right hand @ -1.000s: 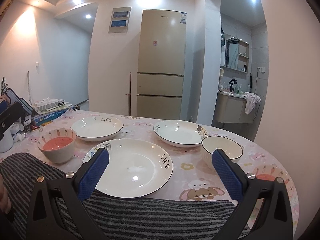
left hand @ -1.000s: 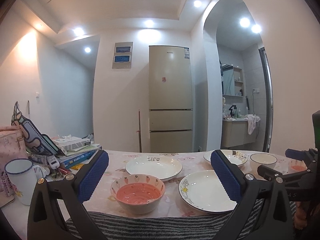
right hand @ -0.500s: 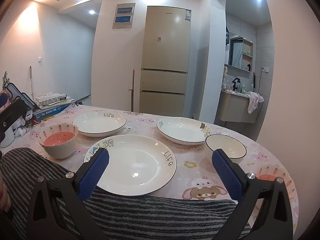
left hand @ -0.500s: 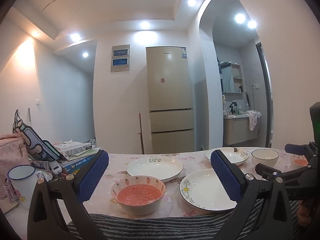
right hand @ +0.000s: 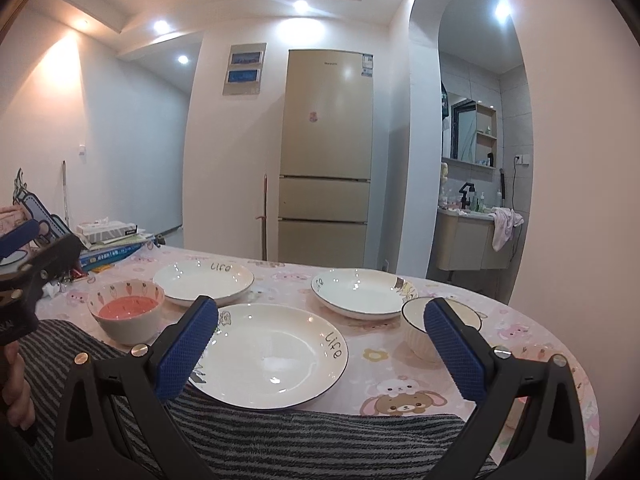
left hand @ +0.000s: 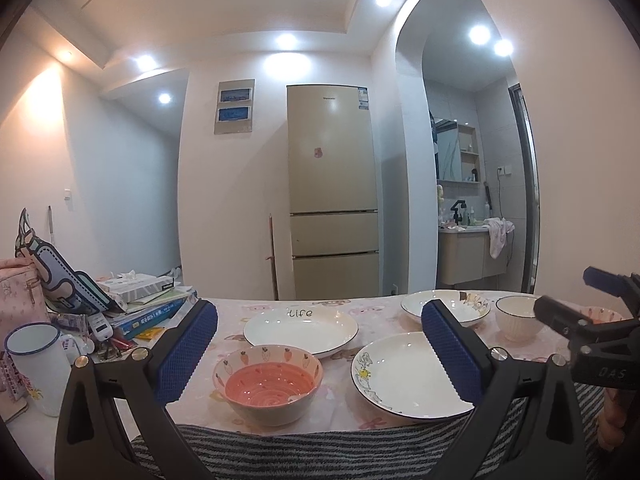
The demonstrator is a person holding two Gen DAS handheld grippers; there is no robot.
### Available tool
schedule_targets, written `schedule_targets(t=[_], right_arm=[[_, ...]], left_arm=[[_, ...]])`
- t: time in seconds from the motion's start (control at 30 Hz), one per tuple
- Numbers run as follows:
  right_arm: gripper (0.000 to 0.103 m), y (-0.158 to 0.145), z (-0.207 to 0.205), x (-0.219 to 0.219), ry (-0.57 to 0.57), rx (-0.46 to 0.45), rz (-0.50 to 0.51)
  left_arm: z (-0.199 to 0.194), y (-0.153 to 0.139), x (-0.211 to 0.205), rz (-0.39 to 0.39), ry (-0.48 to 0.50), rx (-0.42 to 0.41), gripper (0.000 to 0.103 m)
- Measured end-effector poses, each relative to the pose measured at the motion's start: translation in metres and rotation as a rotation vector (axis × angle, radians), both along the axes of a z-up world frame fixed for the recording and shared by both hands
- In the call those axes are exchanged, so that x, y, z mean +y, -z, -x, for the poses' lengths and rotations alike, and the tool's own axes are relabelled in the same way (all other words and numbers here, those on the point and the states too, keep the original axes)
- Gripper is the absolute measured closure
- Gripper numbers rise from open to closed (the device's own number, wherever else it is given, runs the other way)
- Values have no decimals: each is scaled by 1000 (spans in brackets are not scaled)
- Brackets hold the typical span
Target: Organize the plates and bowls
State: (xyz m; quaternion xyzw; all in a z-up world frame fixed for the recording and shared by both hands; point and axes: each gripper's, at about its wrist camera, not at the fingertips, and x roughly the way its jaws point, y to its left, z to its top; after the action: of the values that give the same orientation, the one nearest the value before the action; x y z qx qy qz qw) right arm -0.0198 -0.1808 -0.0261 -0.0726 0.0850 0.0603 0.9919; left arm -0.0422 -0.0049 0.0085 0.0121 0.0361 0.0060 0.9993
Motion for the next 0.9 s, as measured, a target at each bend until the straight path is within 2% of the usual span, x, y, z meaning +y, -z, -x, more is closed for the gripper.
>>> schedule_targets(t=[0.5,0.9], right_arm=[[0,0,6,4,19,-36,23],[0,-1,9,2,20,-41,10]], left_arm=[[-7,-3,1,4,-4,23,0],[-6,-1,1,7,0,4,0]])
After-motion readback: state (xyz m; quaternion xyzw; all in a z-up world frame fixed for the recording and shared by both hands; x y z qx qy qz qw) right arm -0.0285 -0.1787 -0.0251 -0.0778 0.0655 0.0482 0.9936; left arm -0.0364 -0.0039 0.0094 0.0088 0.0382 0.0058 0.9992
